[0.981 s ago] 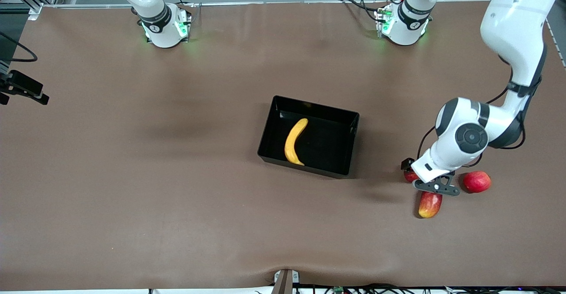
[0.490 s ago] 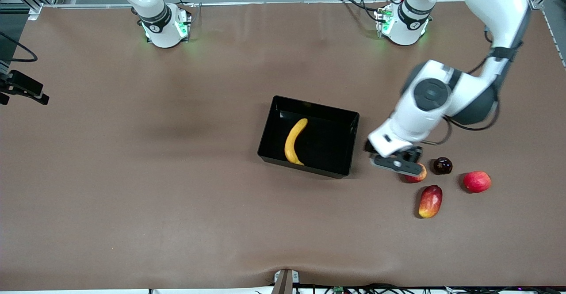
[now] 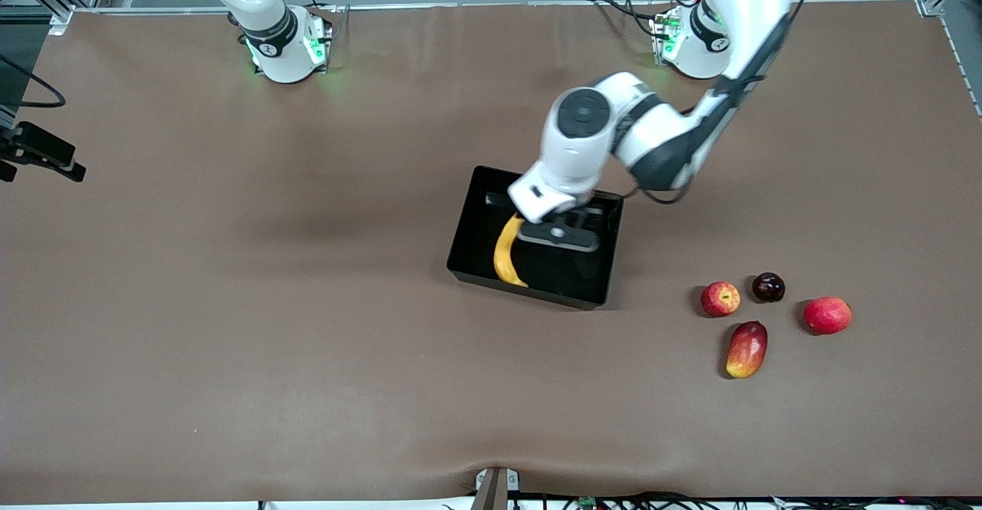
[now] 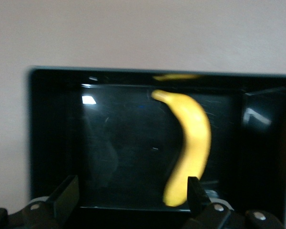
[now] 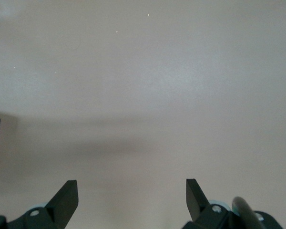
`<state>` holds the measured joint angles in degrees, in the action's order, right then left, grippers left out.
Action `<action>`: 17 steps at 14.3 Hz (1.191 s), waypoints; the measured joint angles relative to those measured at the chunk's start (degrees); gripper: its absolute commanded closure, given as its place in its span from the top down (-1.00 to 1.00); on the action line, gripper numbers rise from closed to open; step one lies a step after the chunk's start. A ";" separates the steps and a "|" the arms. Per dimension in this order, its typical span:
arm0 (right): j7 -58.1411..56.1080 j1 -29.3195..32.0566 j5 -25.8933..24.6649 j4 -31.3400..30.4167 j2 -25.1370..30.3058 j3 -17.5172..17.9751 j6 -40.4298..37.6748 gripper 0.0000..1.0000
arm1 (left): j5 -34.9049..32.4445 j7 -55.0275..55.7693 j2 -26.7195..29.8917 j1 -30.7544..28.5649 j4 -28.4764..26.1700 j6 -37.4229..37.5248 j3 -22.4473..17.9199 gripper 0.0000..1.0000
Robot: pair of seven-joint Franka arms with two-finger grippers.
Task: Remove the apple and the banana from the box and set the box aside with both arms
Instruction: 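Reach the left gripper into the box and grasp the banana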
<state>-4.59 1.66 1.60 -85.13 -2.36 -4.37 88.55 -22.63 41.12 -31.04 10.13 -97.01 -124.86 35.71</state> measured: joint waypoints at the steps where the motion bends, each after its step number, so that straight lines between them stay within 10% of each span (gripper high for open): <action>1: 0.00 0.00 0.00 0.00 0.00 0.00 0.00 1.00 | -0.26 0.32 -1.57 1.50 0.97 0.00 -0.09 1.00; 13: 0.00 0.00 0.00 -0.01 -0.18 0.00 0.00 1.00 | -7.13 1.74 -16.30 7.57 5.46 -6.79 -2.69 0.90; 15: -0.01 0.00 0.00 -0.02 -0.56 0.00 0.00 1.00 | -7.15 1.74 -16.64 7.85 5.48 -7.30 -3.28 0.36; 17: -0.01 0.00 0.00 -0.02 -0.93 0.00 0.07 1.00 | -7.18 1.74 -17.14 7.94 5.48 -7.58 -3.30 -0.61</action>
<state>-4.60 1.66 1.60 -85.15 -3.30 -4.37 88.61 -29.80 42.86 -48.18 18.07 -91.53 -132.45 32.41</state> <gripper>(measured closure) 0.000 0.115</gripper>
